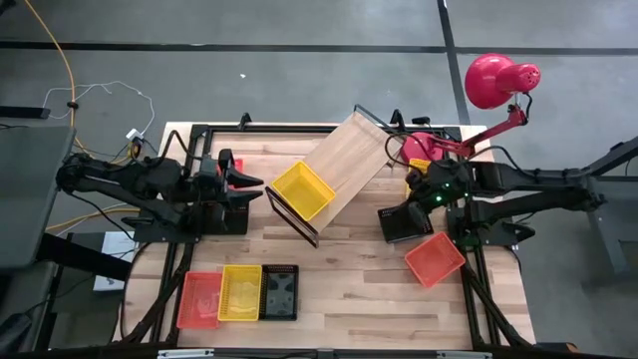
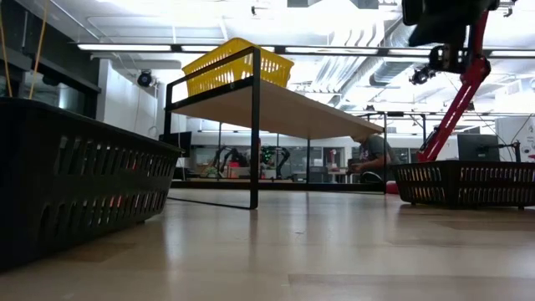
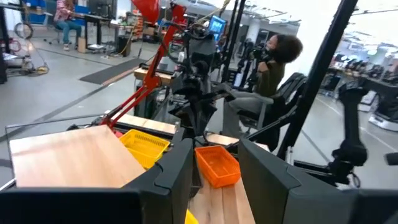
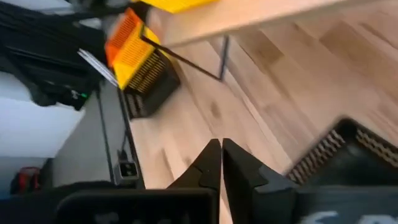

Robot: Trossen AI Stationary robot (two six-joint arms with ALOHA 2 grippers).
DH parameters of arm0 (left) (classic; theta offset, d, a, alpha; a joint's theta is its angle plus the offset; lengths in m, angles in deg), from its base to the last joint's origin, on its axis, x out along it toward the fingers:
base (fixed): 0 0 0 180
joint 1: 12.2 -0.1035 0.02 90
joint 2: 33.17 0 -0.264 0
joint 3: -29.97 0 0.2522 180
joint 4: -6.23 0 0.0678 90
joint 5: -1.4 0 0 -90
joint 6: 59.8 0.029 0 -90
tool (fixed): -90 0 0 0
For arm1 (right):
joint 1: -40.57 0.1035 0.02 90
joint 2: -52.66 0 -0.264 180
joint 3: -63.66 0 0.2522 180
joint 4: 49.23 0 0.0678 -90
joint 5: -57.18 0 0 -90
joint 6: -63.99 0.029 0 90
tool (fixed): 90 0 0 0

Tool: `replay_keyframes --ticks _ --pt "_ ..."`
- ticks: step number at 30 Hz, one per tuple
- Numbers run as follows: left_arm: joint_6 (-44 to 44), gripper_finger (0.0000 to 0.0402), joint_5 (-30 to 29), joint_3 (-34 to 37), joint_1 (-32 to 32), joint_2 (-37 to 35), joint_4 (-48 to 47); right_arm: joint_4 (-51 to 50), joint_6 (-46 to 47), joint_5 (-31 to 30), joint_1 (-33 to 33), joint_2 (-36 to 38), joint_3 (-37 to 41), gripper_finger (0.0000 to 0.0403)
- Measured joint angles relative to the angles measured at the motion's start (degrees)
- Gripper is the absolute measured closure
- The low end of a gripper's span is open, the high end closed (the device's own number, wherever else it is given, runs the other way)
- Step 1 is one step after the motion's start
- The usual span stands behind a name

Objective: Stack baskets on shelf by color
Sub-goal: Stack the top yellow bin on top of the yellow bin on the shelf

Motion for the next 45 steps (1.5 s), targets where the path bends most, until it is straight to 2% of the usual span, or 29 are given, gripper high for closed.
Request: replay_keyframes --ticks 4,6,12,16,19,25,28,35,45 --pt "-0.02 0.0284 1.13 0.0 0.02 -2.14 -2.94 -11.1 6.47 -0.14 0.23 -0.14 -1.37 0.0346" --pt "-0.5 0.0284 1.13 0.0 0.04 -3.33 -5.85 -14.42 9.89 -2.44 0.85 -0.12 -0.73 0.0311" --pt "-1.53 0.0284 -2.3 0.0 0.04 -4.5 -9.31 -20.56 16.3 -14.77 -0.73 -1.93 2.17 0.0204" --pt "-1.53 0.0284 -6.4 0.0 0.0 -4.54 -9.27 -22.25 20.09 -21.7 -4.46 -5.2 2.31 0.0172" --pt "-1.53 0.0284 -8.48 0.0 0.0 -4.52 -9.25 -21.03 18.01 -21.97 -7.48 -9.33 2.31 0.017" --pt "-1.53 0.0284 -11.04 0.0 0.0 -4.49 -9.09 -19.17 3.31 -20.85 -11.3 -17.73 2.31 0.0179" --pt "-1.53 0.0284 -11.15 0.0 0.0 -4.49 -9.09 -19.15 -0.71 -20.78 -13.13 -21.49 2.31 0.0186" --pt "-1.53 0.0284 -11.15 0.0 0.0 -4.49 -9.05 -16.98 -0.18 -20.75 -15.39 -27.22 2.35 0.0207" --pt "-1.53 0.0284 -11.15 0.0 0.0 -4.49 -9.01 -17.2 -1.77 -21.45 -15.39 -33.96 2.35 0.0233"
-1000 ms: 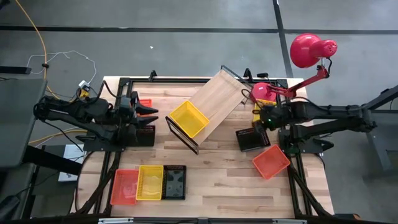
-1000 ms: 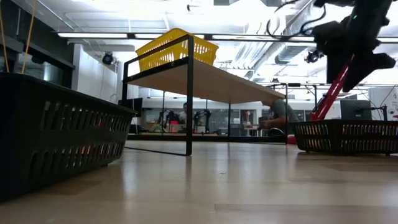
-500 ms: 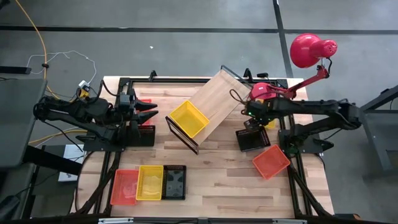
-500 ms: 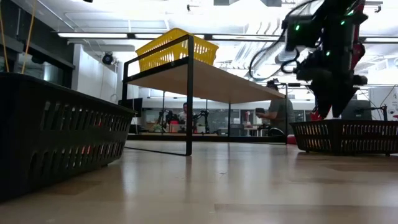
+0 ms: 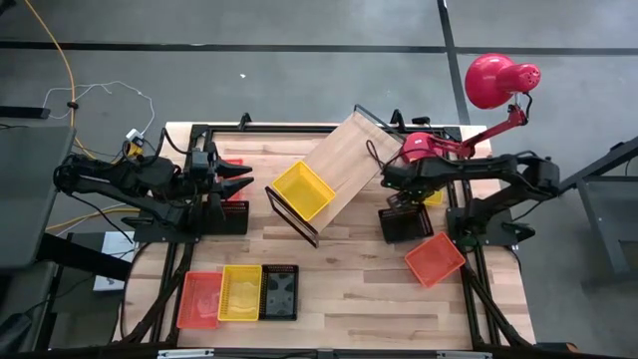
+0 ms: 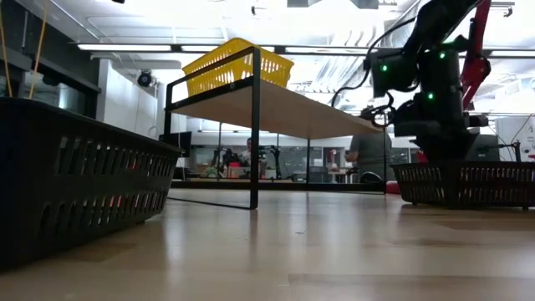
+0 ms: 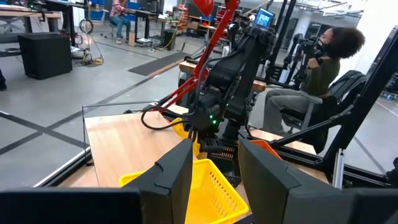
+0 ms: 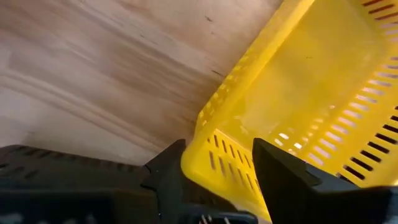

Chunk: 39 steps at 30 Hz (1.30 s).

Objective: Stack baskets on shelf by color
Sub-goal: Stack the top yellow bin on top of the yellow bin on the shelf

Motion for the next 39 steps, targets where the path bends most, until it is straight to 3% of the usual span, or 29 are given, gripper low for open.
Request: replay_keyframes --ticks 7,15,19,25,32,35,39 --pt "0.0 0.0284 0.0 0.0 0.0 0.0 0.0 -0.11 -1.48 -1.95 0.0 -3.59 0.0 0.0269" --pt "0.0 0.0284 -0.02 0.0 0.0 0.0 0.0 -2.73 -1.77 0.05 0.36 -2.58 -0.3 0.0386" --pt "0.0 0.0284 0.0 0.0 0.0 0.0 0.0 -8.85 -1.34 2.45 2.59 0.91 -3.84 0.0378" --pt "0.0 0.0284 0.05 0.0 0.02 0.0 0.0 -16.36 -4.53 6.89 8.29 7.38 -15.48 0.0394" --pt "0.0 0.0284 -0.24 0.0 0.01 -0.9 0.05 -12.78 -11.45 25.28 17.59 11.63 -33.05 0.0396" --pt "0.01 0.0284 -0.31 0.0 0.01 -2.12 0.77 -4.77 -13.81 23.73 22.51 11.03 -39.85 0.0397" --pt "0.04 0.0284 -2.1 -0.02 0.01 -4.82 2.93 1.27 -19.88 12.0 25.75 5.84 -49.9 0.0397"
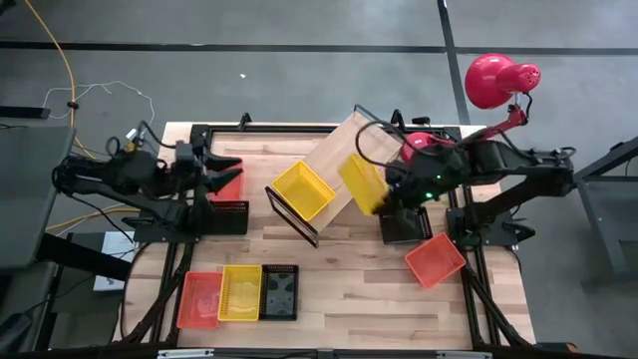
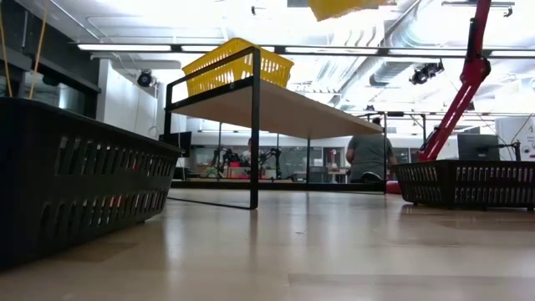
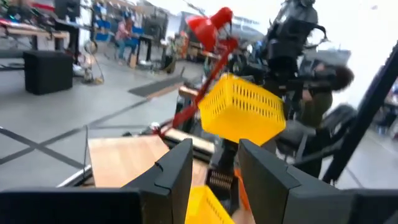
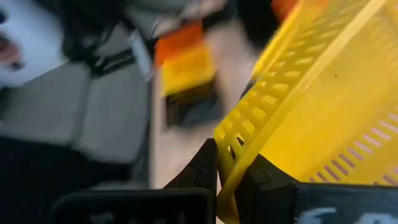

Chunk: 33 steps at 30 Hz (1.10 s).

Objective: Stack baskets on shelf by color
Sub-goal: Stack the top yellow bin on top of the yellow bin on the shelf

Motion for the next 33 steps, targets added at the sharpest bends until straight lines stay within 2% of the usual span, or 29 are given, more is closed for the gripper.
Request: replay_keyframes --ticks 3,6,13,18,23,33 --pt "1.53 0.0284 -2.12 -0.01 0.0 -1.8 0.27 -1.36 -5.7 -6.77 -0.07 -6.88 -8.15 0.0398" --pt "2.41 0.0284 -3.92 -0.02 -0.01 -2.97 0.27 -1.7 -9.27 -9.96 -0.88 -14.97 -14.95 0.0398" --pt "2.54 0.0284 -5.65 -0.02 0.0 -3.84 0.18 -2.82 -11.06 -12.47 -1.14 -31.9 -28.57 0.0398" --pt "2.51 0.0284 -5.65 -0.02 -0.01 -3.81 0.07 -6.92 -10.1 -14.17 -0.99 -40.68 -36.32 0.0398" --pt "2.49 0.0284 -5.64 -0.02 0.01 -3.81 0.05 -13.96 -9.13 -14.44 -0.82 -45.71 -41.16 0.0398" --pt "2.38 0.0284 -5.65 -0.02 0.0 -3.81 0.05 -19.99 -13.28 -16.12 -0.53 -45.87 -39.24 0.0398"
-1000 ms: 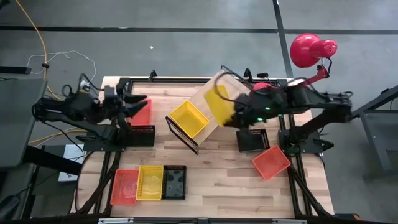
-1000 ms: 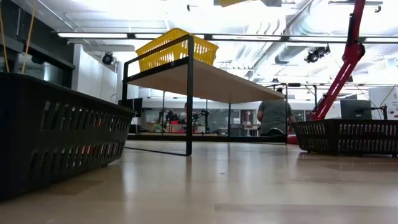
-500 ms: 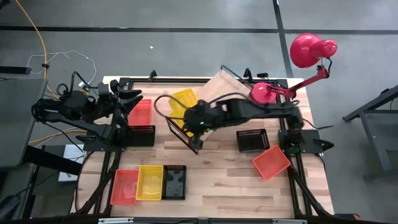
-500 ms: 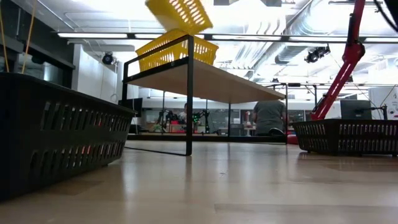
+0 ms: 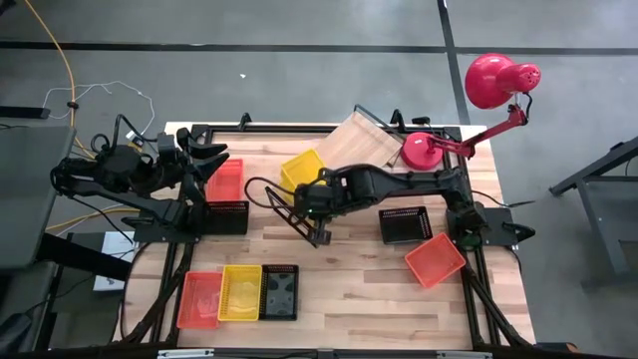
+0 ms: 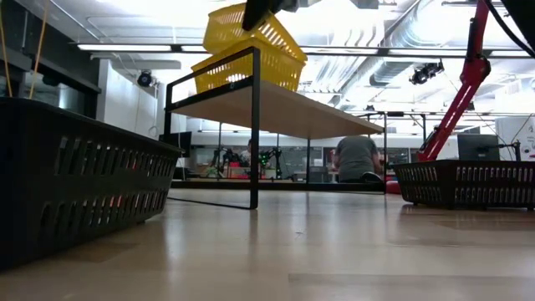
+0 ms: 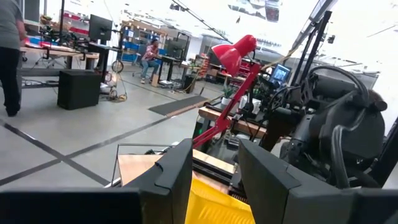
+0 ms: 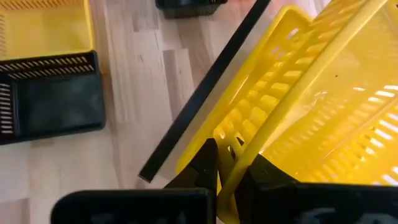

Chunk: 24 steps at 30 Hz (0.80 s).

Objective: Stack baskets on shelf by color
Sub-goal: Stack the top yellow bin on top of the yellow bin on the shelf

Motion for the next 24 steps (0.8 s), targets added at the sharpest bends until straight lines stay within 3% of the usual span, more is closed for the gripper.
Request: replay_keyframes --ticks 4,12,19,24 --pt "0.0 0.0284 0.01 0.0 0.01 0.0 0.01 -0.35 -1.93 1.31 -0.04 0.0 0.0 0.0388" --pt "0.13 0.0284 0.01 0.0 0.01 0.0 0.0 -1.03 -3.08 3.08 -0.11 0.0 0.01 0.0316" --pt "0.13 0.0284 0.01 0.0 0.0 0.0 0.0 -1.4 -4.65 -0.18 -0.11 0.0 -0.04 0.0253" --pt "0.81 0.0284 -0.01 0.0 0.0 0.0 0.01 -1.34 -6.57 3.0 -0.15 0.62 -1.79 0.0212"
